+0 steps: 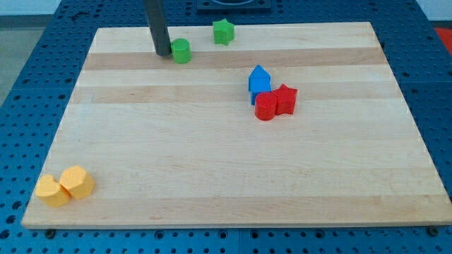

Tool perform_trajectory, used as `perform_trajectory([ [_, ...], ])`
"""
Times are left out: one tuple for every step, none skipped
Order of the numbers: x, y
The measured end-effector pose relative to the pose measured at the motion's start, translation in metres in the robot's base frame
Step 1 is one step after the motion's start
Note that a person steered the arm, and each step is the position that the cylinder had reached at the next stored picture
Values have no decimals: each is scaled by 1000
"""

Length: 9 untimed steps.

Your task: Push green circle to the green star

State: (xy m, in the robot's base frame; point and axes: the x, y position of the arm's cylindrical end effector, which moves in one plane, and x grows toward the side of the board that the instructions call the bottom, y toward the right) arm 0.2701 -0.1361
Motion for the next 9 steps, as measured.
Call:
perform_trajectory([
  [0, 28],
  [0, 51],
  [9, 22],
  [31, 11],
  [46, 37],
  [46, 52],
  [34, 51],
  [32, 51],
  [32, 64],
])
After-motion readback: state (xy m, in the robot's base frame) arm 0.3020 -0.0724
